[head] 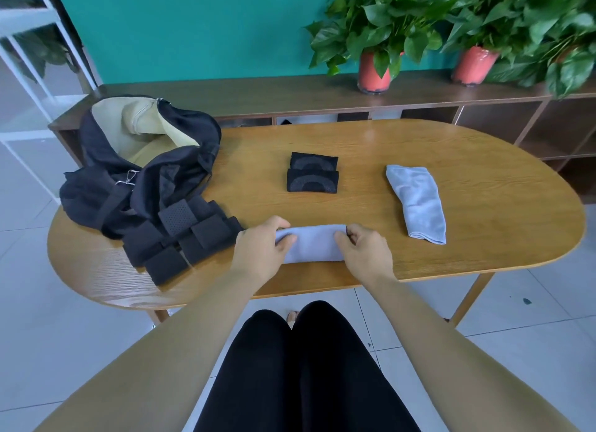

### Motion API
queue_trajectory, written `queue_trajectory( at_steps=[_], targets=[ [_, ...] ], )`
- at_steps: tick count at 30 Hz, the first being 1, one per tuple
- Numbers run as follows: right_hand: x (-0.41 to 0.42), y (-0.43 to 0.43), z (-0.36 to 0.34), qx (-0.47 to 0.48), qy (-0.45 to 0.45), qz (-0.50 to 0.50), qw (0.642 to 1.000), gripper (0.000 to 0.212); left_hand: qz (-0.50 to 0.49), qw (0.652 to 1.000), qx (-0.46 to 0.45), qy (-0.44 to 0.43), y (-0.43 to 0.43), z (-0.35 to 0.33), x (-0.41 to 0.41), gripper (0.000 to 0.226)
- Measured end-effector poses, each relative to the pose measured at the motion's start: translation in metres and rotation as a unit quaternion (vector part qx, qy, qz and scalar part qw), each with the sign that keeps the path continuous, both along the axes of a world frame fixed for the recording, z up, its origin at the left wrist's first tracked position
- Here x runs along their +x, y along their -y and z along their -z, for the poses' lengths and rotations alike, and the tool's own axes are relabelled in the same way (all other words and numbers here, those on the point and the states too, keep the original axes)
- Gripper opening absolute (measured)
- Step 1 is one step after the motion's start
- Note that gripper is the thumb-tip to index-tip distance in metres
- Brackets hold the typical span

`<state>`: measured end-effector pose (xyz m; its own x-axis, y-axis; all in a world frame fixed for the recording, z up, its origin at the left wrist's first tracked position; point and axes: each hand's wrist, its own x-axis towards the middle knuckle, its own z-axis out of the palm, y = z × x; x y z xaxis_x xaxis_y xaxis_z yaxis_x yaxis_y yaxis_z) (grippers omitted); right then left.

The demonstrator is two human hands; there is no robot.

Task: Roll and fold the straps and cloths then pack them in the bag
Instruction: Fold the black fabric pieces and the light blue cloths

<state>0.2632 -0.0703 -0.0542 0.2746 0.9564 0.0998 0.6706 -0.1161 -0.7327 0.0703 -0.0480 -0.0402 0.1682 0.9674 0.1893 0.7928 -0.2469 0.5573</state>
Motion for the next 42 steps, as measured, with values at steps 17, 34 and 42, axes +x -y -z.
queue_trajectory(
  at_steps=[17,34,42],
  targets=[
    [-0.010,-0.011,0.018,0.029,0.112,0.099,0.988,0.015,-0.063,0.987,-0.012,-0.147,-0.019,0.007,0.018,0.041],
    [-0.018,0.010,0.007,0.086,0.286,-0.154,0.942,0.046,0.133,0.948,0.010,-0.290,0.021,0.019,0.013,0.069],
    [-0.009,0.010,0.008,-0.023,0.314,-0.185,0.931,0.049,0.164,0.958,-0.102,-0.210,0.006,0.019,0.011,0.055]
  ],
)
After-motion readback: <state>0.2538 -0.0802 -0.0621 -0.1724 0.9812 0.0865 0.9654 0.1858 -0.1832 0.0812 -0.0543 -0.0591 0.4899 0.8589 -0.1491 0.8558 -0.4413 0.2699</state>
